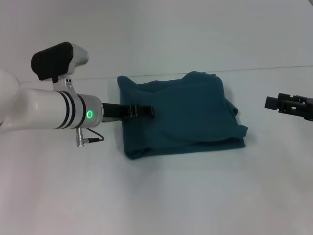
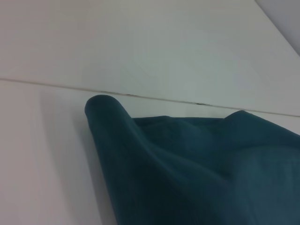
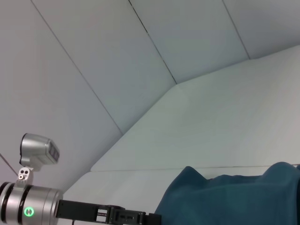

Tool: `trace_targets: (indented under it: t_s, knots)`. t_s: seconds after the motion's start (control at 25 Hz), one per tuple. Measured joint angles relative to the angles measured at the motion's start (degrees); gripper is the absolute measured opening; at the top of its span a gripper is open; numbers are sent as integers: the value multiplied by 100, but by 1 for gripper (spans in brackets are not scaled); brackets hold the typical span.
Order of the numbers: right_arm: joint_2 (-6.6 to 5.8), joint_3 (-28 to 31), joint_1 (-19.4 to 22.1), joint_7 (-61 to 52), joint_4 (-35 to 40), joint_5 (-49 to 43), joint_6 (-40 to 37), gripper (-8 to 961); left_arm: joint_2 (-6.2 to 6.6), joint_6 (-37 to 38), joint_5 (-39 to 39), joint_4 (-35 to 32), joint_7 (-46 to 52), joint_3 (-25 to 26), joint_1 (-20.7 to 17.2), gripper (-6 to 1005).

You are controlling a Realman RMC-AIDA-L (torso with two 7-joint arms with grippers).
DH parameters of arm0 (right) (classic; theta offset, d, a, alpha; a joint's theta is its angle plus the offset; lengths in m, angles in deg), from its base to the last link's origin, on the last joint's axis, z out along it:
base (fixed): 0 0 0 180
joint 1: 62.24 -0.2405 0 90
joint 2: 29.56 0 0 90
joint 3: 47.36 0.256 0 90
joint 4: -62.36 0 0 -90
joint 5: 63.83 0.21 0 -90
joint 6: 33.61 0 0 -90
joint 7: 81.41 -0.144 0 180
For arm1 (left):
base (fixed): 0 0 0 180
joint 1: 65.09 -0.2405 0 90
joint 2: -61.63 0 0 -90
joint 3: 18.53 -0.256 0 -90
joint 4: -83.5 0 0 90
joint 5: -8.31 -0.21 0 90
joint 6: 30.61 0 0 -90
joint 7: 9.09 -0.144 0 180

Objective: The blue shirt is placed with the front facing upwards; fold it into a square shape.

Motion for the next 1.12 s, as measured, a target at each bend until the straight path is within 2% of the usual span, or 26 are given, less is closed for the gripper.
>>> trace_targets:
  t_s: [0.4,1.12]
  knots:
    - [-9,-1,-152,0,-167,-8,-2,924,-63,-11,0,14,10,-247,16,907]
    - [-31,56,-245,0,-236,-5,-1,924,-80,-114,-66,40,12,-452,14,826]
